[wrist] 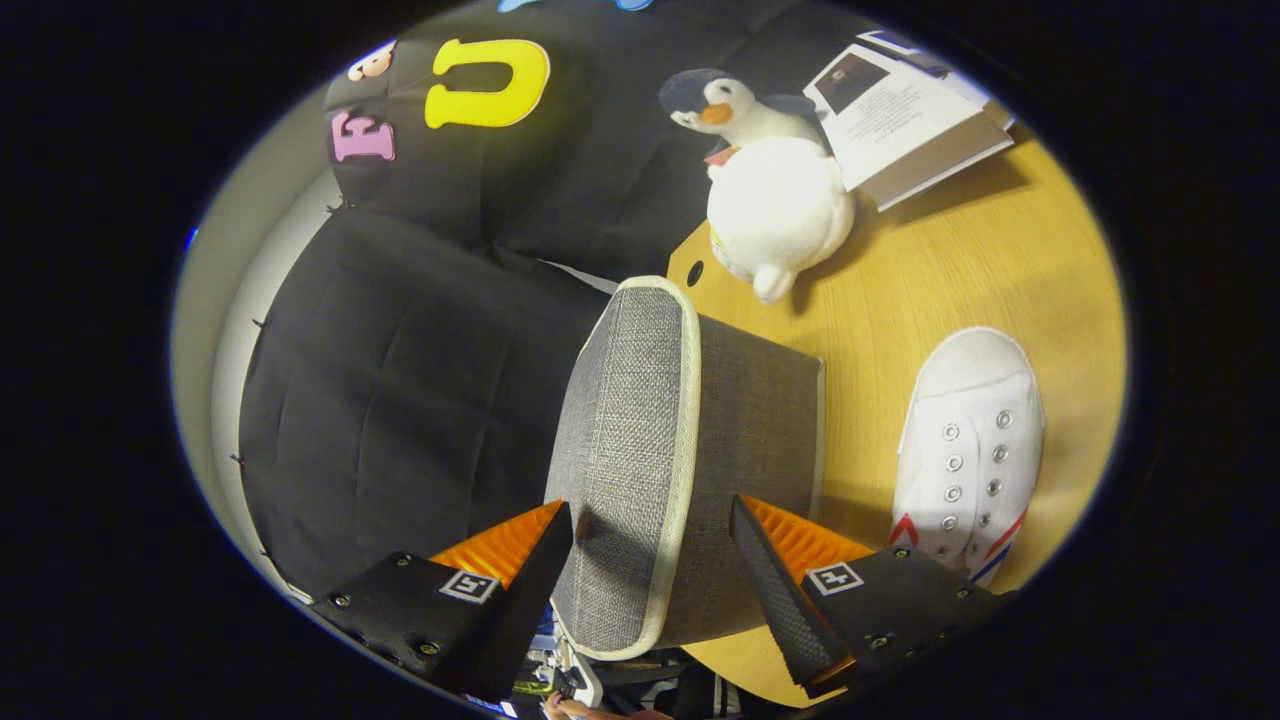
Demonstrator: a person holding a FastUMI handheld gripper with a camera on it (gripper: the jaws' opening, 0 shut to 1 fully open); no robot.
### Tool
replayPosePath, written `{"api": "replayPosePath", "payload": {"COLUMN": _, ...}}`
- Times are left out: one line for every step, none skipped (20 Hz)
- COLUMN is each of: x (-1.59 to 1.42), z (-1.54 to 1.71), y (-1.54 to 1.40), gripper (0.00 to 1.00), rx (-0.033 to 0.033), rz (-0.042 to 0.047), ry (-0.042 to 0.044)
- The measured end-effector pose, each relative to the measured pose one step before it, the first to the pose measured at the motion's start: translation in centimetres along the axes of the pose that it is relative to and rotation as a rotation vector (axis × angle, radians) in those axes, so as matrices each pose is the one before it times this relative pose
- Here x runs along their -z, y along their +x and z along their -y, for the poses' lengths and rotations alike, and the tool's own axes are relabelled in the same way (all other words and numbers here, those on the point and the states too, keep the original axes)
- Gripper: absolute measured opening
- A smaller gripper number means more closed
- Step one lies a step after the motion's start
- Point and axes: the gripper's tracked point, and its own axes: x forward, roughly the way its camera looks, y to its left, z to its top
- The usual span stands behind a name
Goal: Open the storage box then place both shoes into the box .Put the left shoe in first, then the right shoe, with the right side of both shoes facing outward in a uniform manner.
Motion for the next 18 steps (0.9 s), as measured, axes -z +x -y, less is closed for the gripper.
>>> {"api": "replayPosePath", "payload": {"x": 0.252, "z": -0.191, "y": 0.182, "gripper": 0.96, "rx": -0.00905, "rz": -0.00415, "ry": -0.00113}}
{"api": "replayPosePath", "payload": {"x": -0.06, "z": -0.057, "y": 0.012, "gripper": 0.95, "rx": 0.00244, "rz": 0.00114, "ry": -0.00268}}
{"api": "replayPosePath", "payload": {"x": 0.208, "z": -0.354, "y": 0.197, "gripper": 0.93, "rx": -0.00941, "rz": 0.00399, "ry": 0.00423}}
{"api": "replayPosePath", "payload": {"x": -0.015, "z": -0.927, "y": -0.023, "gripper": 0.85, "rx": -0.03619, "rz": -0.00123, "ry": 0.0177}}
{"api": "replayPosePath", "payload": {"x": -0.257, "z": -0.44, "y": -0.069, "gripper": 0.8, "rx": -0.00792, "rz": 0.00152, "ry": 0.00704}}
{"api": "replayPosePath", "payload": {"x": -0.149, "z": 0.04, "y": 0.084, "gripper": 0.69, "rx": 0.00577, "rz": 0.00545, "ry": -0.00521}}
{"api": "replayPosePath", "payload": {"x": -0.561, "z": 0.013, "y": -0.706, "gripper": 0.47, "rx": 0.0121, "rz": 0.01795, "ry": 0.01806}}
{"api": "replayPosePath", "payload": {"x": -0.123, "z": -0.348, "y": -0.085, "gripper": 0.3, "rx": 0.00604, "rz": -0.00297, "ry": 0.02377}}
{"api": "replayPosePath", "payload": {"x": 0.16, "z": -0.302, "y": -0.057, "gripper": 0.14, "rx": 0.00078, "rz": -0.0232, "ry": -0.00729}}
{"api": "replayPosePath", "payload": {"x": 0.093, "z": -0.349, "y": 0.059, "gripper": 0.14, "rx": 0.01628, "rz": -0.01308, "ry": -0.02602}}
{"api": "replayPosePath", "payload": {"x": -0.386, "z": -0.315, "y": 0.112, "gripper": 0.09, "rx": 0.02098, "rz": 0.00477, "ry": -0.018}}
{"api": "replayPosePath", "payload": {"x": 0.205, "z": -0.435, "y": -0.528, "gripper": 0.04, "rx": 0.00982, "rz": -0.01091, "ry": -0.01442}}
{"api": "replayPosePath", "payload": {"x": -0.222, "z": -0.729, "y": -0.041, "gripper": 0.03, "rx": 0.00344, "rz": -0.00153, "ry": -0.00621}}
{"api": "replayPosePath", "payload": {"x": -0.316, "z": -0.781, "y": -0.092, "gripper": 0.03, "rx": 0.00419, "rz": 0.00244, "ry": -0.00997}}
{"api": "replayPosePath", "payload": {"x": -0.44, "z": -1.011, "y": -0.078, "gripper": 0.03, "rx": -0.00244, "rz": 0.00588, "ry": -0.01158}}
{"api": "replayPosePath", "payload": {"x": -0.276, "z": -1.284, "y": -0.134, "gripper": 0.03, "rx": -0.00397, "rz": 0.00489, "ry": -0.01255}}
{"api": "replayPosePath", "payload": {"x": -0.421, "z": -1.24, "y": -0.005, "gripper": 0.03, "rx": -0.00229, "rz": 0.00405, "ry": -0.01524}}
{"api": "replayPosePath", "payload": {"x": -0.393, "z": -1.152, "y": 0.05, "gripper": 0.03, "rx": 0.00467, "rz": 0.00613, "ry": -0.02274}}
